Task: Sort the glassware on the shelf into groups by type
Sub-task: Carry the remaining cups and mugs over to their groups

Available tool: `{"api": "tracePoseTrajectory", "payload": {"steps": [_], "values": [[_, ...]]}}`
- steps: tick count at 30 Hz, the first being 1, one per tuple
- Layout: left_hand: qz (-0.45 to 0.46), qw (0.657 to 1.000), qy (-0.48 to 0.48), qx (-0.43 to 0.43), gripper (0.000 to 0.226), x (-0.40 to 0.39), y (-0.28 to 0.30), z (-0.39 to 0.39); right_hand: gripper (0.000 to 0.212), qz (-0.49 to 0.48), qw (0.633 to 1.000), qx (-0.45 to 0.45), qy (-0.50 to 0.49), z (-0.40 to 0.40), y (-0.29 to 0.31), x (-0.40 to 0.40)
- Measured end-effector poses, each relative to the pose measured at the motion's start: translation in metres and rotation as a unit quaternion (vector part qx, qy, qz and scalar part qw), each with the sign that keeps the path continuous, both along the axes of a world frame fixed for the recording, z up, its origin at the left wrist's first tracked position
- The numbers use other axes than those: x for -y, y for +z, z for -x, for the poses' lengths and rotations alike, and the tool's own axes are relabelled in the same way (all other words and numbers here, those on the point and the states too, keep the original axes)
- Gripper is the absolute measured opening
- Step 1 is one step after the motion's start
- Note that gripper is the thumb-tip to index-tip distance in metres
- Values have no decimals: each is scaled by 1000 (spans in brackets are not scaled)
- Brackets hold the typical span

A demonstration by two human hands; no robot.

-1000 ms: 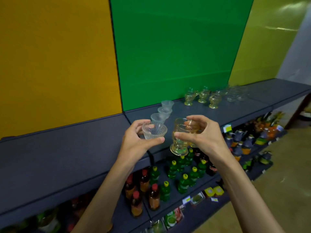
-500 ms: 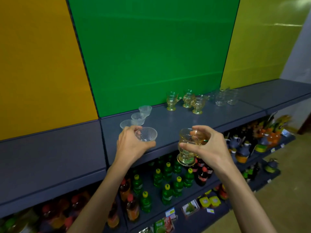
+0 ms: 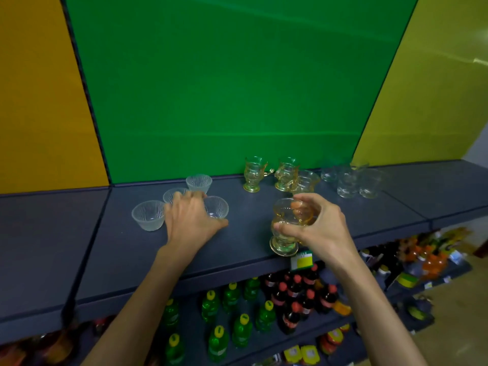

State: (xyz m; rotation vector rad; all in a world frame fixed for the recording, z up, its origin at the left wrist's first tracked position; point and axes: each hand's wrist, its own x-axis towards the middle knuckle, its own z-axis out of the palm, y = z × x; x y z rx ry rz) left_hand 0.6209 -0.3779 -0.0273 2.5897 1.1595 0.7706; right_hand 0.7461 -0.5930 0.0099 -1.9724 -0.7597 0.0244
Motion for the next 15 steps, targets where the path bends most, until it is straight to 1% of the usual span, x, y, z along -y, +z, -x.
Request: {"api": "tracePoseTrajectory", "payload": {"steps": [6,10,12,15], "values": [[-68,995,39,-67,71,-10,-5,-29,73,22,999,-3,38,-42,6,-23],[-100,987,53,-110,65,-16,-4,-40,76,47,996,19,70,-66,10,-41],[-100,984,65,-132,64,-16,-4,-44,78,63,993,33,92,-78,10,-49],[-87,979,80,-168,69,-12,-4,-45,80,89,987,60,120,-92,13,-60]]}}
